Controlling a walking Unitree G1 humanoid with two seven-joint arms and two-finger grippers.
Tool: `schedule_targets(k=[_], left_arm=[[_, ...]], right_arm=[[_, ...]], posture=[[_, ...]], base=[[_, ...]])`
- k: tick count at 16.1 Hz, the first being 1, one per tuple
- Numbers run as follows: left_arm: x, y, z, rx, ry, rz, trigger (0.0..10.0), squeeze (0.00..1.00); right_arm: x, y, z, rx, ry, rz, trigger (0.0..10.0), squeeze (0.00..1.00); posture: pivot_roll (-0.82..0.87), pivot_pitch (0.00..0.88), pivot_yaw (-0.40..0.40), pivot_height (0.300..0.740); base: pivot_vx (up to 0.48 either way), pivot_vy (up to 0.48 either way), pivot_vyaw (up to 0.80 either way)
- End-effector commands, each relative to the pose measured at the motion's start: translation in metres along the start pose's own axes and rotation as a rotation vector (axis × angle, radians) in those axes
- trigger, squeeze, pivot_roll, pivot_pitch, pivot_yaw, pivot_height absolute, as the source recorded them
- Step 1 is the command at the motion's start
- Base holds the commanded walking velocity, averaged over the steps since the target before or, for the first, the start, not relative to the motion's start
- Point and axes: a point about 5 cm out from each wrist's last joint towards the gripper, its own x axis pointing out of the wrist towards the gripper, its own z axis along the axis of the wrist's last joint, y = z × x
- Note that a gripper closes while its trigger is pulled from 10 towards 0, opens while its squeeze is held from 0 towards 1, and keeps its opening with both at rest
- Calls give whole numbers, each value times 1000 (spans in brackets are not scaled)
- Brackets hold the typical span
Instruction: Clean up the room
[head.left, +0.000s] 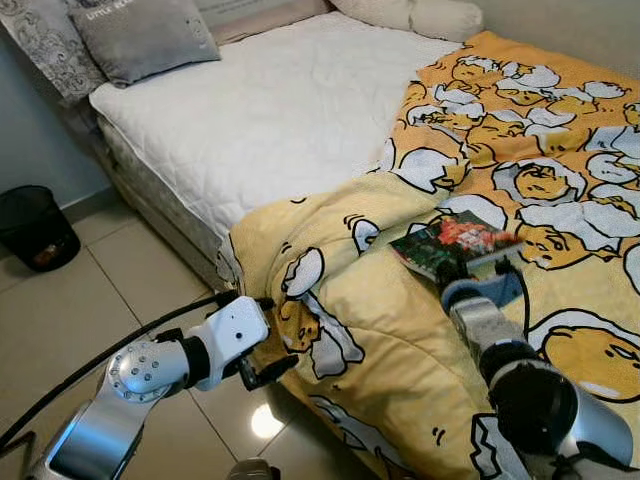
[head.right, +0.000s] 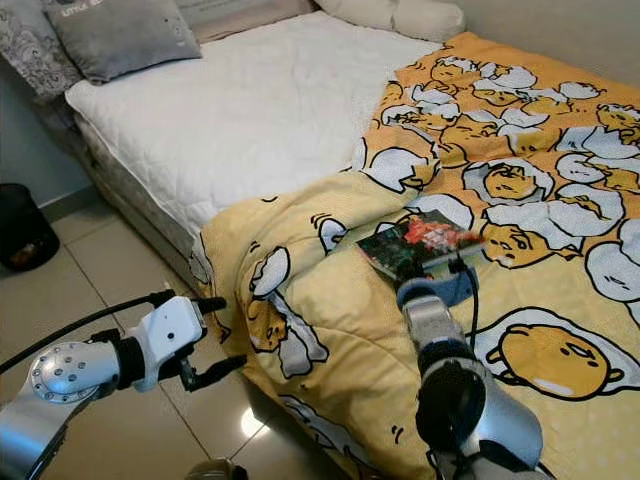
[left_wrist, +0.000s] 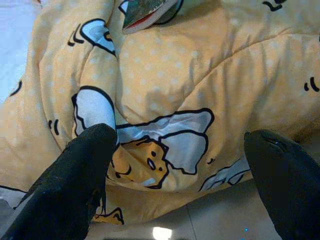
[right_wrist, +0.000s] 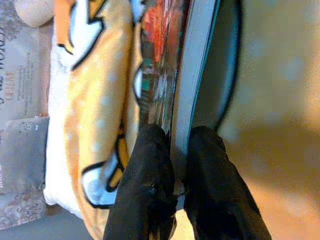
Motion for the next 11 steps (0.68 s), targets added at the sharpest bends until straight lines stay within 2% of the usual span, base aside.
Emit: schedule_targets(k=[1, 4, 8, 10, 11], left_arm=[[1, 6, 1, 4, -4, 30, 10000, 1000], [10, 13, 3, 4, -34, 57, 10000, 1000], [25, 27, 8, -65, -106, 141, 10000, 1000], [30, 33, 8, -178, -156, 204, 10000, 1000], [32, 35, 7, -208, -168, 219, 10000, 1000]], right_arm=[[2, 7, 8, 20, -22, 20, 0, 0], [2, 10, 19, 8, -51, 51, 0, 0], [0, 18, 38, -121, -91, 153, 0, 0], [-2, 23, 44, -294, -88, 250, 0, 0], [-5, 26, 46, -367, -85, 318, 0, 0]], posture=[[226, 0, -18, 740], [175, 0, -16, 740], [85, 0, 17, 740], [21, 0, 47, 740], [1, 0, 56, 740]], base=[[0, 0, 0], [0, 0, 0], [0, 0, 0], [0, 0, 0], [0, 0, 0]])
